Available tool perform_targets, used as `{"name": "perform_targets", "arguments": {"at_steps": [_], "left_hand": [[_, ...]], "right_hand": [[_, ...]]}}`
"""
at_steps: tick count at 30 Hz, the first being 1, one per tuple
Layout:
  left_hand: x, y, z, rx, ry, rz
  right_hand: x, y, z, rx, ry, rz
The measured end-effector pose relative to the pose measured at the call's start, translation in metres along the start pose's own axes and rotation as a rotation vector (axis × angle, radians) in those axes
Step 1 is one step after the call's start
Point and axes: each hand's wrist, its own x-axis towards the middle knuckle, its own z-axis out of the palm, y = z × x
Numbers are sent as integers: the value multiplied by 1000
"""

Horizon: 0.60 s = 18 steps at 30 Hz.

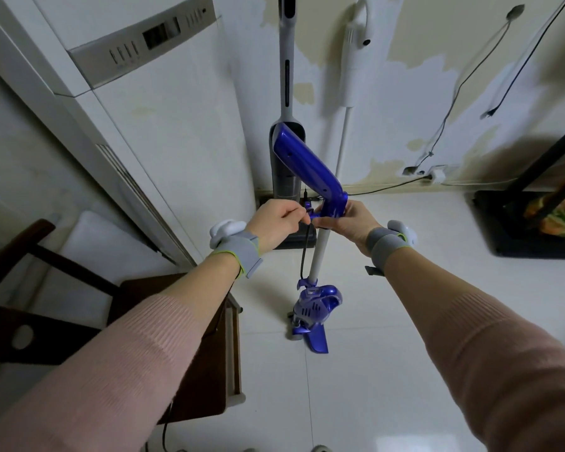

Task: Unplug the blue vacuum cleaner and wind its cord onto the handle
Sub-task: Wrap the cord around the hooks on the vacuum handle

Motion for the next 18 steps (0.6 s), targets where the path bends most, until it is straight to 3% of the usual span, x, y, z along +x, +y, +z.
{"name": "perform_targets", "arguments": {"at_steps": [6, 10, 13, 18], "left_hand": [[-45, -57, 32, -501, -181, -227], [-51, -100, 65, -611, -110, -337], [-48, -119, 88, -712, -96, -320], [-33, -176, 132, -652, 75, -310]], "right_hand": [[4, 6, -1, 19, -3, -9], [8, 20, 6, 72, -5, -19], [7, 42, 11, 109, -47, -1], [14, 120, 21, 6, -96, 80]]}}
